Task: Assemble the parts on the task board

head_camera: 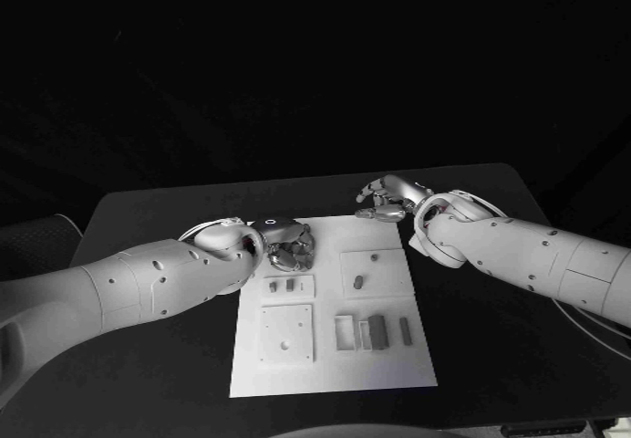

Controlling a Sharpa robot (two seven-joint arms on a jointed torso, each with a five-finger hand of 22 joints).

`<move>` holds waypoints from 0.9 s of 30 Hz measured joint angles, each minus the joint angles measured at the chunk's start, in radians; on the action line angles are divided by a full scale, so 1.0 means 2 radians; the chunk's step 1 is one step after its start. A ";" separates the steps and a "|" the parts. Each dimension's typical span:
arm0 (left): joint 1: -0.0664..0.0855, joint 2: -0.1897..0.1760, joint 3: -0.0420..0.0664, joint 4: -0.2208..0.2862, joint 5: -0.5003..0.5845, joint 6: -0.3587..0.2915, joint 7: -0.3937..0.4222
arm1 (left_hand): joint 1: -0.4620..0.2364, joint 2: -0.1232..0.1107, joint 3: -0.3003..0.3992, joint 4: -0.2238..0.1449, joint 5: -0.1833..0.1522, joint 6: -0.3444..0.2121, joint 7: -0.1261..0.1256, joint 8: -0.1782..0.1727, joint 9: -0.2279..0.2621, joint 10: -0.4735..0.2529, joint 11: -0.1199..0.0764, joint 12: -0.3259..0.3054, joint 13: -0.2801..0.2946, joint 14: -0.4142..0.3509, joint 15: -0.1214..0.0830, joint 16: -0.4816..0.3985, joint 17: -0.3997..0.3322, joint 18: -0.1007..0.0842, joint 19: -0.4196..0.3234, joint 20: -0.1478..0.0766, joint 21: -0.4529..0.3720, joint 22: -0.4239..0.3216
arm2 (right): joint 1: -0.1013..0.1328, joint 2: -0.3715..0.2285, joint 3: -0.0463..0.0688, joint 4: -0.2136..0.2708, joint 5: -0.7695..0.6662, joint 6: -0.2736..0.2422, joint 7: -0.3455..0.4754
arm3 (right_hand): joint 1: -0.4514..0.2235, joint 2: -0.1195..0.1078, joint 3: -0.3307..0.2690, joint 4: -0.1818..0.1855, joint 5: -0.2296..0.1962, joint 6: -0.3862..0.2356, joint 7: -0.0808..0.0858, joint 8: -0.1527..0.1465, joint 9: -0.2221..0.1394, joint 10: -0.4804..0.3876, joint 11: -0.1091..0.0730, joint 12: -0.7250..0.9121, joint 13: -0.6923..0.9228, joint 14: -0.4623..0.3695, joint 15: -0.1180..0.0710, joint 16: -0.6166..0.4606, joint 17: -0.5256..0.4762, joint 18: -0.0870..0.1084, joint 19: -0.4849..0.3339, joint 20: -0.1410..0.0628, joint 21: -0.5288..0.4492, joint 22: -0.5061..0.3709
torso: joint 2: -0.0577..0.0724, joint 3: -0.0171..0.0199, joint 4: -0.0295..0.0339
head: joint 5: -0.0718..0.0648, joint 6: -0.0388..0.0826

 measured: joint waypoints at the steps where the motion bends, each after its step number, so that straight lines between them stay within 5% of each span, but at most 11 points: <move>1: 0.000 -0.001 0.000 0.000 0.002 0.000 0.000 | 0.001 0.001 0.000 0.000 0.000 0.000 0.000 0.000 0.000 0.000 0.000 0.000 0.000 0.000 0.000 0.000 0.000 0.000 0.000 0.000 0.000 0.000 | 0.000 0.000 0.000 0.000 0.000 0.000 0.000 | 0.000 0.000 0.000 0.000 0.000 0.000 0.000 0.000 0.000 0.000 0.000 0.000 0.000 0.000 0.000 0.000 0.000 0.000 0.000 0.000 0.000 0.000 | 0.000 0.0000 0.0000 | 0.000 0.000; 27: 0.000 -0.044 0.003 0.029 0.040 -0.013 0.005 | 0.000 0.007 0.001 -0.002 0.000 0.006 0.004 0.000 0.002 0.002 -0.002 0.000 0.000 0.003 -0.001 0.000 0.005 0.000 0.000 0.002 0.002 0.000 | 0.000 -0.002 0.000 -0.003 0.000 0.000 0.000 | 0.000 0.000 0.000 0.000 0.000 -0.001 0.001 0.002 0.000 0.000 0.000 0.000 0.000 0.001 -0.001 0.000 0.000 -0.001 0.000 0.000 0.000 0.000 | 0.000 -0.0005 0.0010 | 0.002 0.003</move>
